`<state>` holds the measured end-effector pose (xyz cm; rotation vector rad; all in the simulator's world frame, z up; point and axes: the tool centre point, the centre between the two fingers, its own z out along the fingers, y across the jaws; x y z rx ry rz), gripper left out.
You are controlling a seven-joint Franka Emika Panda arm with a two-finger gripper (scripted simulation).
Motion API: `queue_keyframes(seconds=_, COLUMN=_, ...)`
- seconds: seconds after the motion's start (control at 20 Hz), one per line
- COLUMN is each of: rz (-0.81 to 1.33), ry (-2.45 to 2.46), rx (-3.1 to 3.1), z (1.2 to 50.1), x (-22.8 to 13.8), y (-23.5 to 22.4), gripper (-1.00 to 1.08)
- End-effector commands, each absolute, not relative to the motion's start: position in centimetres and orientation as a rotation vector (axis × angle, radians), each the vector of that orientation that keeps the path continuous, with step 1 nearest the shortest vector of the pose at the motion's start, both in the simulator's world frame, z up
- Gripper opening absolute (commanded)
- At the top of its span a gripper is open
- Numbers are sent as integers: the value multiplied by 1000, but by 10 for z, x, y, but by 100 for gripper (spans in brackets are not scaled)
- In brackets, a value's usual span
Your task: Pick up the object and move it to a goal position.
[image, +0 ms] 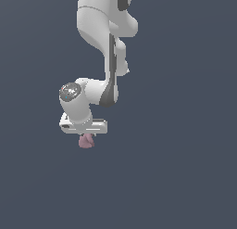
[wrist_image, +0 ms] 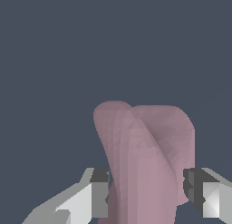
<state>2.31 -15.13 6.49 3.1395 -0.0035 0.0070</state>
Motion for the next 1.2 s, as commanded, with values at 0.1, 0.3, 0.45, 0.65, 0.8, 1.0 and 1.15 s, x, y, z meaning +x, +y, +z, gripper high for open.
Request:
queue_keyframes(seconds=0.1, rz=10, ry=-6, rx=3139, z=66, x=24, y=-152, gripper=-100)
queue_keyframes(seconds=0.3, rz=10, ry=-6, rx=3139, z=70, x=21, y=-148, gripper=-100)
queue_keyframes(seconds=0.45, rz=10, ry=-6, rx=3139, z=77, x=18, y=-141, gripper=-100)
queue_keyframes(seconds=0.65, rz=9, ry=-5, rx=3139, z=91, x=11, y=-127, gripper=-100)
queue_keyframes(seconds=0.8, rz=9, ry=-5, rx=3139, z=106, x=3, y=-112, gripper=-100)
queue_keyframes(seconds=1.0, rz=8, ry=-5, rx=3139, z=131, x=-10, y=-87, gripper=-100)
queue_keyframes(seconds=1.15, rz=8, ry=-4, rx=3139, z=154, x=-21, y=-65, gripper=-100)
